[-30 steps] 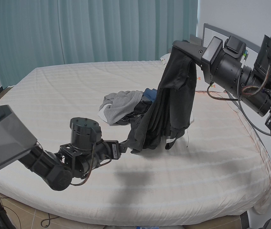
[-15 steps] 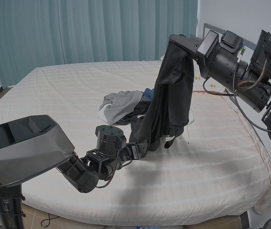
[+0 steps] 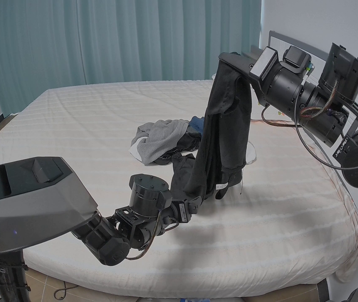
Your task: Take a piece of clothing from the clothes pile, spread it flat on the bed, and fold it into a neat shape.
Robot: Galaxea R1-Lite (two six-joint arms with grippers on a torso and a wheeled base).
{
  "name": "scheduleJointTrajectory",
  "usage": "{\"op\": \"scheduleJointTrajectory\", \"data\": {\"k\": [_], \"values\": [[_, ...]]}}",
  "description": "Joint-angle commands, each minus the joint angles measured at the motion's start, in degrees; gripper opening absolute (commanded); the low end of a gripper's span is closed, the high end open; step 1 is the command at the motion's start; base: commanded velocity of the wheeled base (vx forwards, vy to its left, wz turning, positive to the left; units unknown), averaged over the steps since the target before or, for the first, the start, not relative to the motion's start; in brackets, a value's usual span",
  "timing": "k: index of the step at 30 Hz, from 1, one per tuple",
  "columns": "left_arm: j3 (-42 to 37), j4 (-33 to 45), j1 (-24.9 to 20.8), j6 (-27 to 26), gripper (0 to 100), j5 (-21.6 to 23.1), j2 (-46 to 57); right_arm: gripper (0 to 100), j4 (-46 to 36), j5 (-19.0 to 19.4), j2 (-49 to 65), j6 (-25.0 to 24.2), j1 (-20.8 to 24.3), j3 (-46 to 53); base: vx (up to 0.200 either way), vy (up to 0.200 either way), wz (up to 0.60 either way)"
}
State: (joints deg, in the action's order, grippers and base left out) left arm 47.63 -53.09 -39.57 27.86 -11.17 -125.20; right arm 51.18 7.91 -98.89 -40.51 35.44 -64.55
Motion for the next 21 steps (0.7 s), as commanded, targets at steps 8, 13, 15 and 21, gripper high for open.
{"op": "scheduleJointTrajectory", "data": {"k": [8, 13, 15, 21], "values": [[-1.3, -0.2, -1.5, 0.0, 100, -0.2, 2.9, 0, 0.1, -2.0, 0.0, 0.1, -1.2, -2.8, 0.000, 0.000, 0.00], [1.2, -0.2, -1.6, 0.4, 100, -0.9, 0.1, 0, 0.1, -2.2, 1.9, 0.0, -0.8, -2.4, 0.000, 0.000, 0.00], [2.4, -0.2, -1.6, 1.8, 100, -1.4, -1.4, 0, 0.1, -2.2, 2.1, 0.0, -0.5, -2.2, 0.000, 0.000, 0.00], [7.2, -1.1, -0.9, 5.7, 100, -4.1, -8.8, 0, 0.7, -2.2, 2.6, -0.2, -0.6, -0.5, 0.000, 0.000, 0.00]]}}
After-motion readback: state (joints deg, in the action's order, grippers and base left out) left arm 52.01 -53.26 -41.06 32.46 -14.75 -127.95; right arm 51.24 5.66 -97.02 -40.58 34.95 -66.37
